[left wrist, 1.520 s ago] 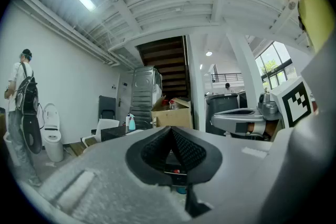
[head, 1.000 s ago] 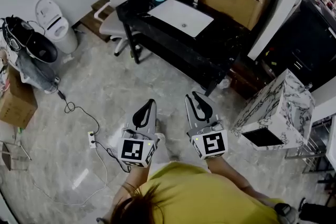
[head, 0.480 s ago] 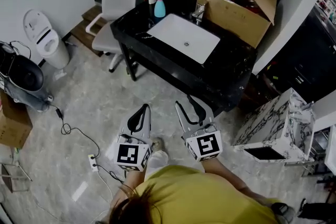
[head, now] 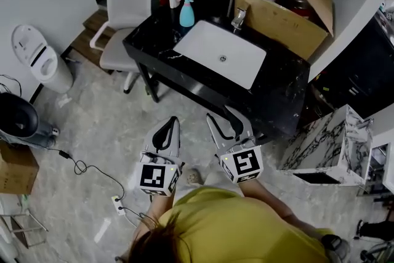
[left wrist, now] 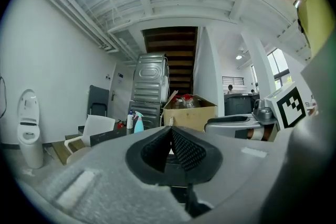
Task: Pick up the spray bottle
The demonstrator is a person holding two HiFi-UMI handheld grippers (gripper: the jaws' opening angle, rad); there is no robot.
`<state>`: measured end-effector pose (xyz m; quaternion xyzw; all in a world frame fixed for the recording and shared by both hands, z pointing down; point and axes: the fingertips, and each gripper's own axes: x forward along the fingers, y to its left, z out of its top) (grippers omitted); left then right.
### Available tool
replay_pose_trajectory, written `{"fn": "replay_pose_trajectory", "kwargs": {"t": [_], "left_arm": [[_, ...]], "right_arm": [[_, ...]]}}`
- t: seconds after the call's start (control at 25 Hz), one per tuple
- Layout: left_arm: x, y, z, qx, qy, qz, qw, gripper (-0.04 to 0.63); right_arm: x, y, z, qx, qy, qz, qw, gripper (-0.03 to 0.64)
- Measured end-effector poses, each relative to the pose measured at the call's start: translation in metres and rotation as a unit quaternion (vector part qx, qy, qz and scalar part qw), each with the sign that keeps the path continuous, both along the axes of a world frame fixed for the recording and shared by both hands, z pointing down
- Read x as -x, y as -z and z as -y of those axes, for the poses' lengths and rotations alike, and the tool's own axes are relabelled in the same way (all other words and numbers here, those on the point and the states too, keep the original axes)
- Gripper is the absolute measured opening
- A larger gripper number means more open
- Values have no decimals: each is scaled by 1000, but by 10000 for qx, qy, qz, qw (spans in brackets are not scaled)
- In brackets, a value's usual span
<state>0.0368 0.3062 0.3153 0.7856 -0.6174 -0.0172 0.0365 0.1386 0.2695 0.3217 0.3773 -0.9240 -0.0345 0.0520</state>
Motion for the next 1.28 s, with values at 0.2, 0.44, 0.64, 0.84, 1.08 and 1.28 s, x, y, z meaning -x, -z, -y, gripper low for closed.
{"fn": "replay_pose_trajectory", "kwargs": {"t": [0.2,0.44,0.64,0.84,1.08,1.28], "left_arm": [[16,-10,16,125,-64,-104,9998,3],[38,-10,38,89,34,-186,9998,3],[52,-9,67,-34,69,-175,9998,4],[72,-17,114,-40,99,-154,9998,3],[97,-14,202,-82,57,-89,9999,3],[117,-17,285,-13,36,-47,10000,4]], "right_arm": [[22,-2,22,79,-6,-57,10000,175],[37,0,48,-14,-27,7,10000,175],[50,1,78,-154,-53,86,9998,175],[70,-6,130,-186,-49,122,9997,177],[102,-11,224,-187,14,24,9998,197],[126,-21,311,-119,85,-37,9999,215]]}}
